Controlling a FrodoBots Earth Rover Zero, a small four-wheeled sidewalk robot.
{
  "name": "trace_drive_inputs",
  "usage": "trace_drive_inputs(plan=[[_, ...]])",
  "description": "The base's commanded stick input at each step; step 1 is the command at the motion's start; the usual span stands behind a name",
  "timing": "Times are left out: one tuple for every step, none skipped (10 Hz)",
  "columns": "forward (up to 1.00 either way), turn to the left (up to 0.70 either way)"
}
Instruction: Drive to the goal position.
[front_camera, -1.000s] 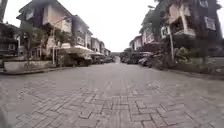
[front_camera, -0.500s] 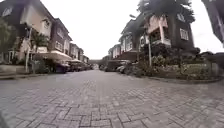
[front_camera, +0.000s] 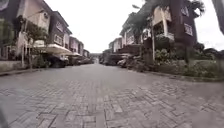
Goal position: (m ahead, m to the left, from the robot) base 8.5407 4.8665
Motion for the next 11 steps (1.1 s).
trace_drive_inputs(plan=[[0.70, 0.00], [0.70, 0.00], [0.70, 0.00], [0.70, 0.00], [0.70, 0.00], [0.70, 0.00], [0.70, 0.00], [0.70, 0.00], [0.70, 0.00], [0.70, 0.00], [0.70, 0.00]])
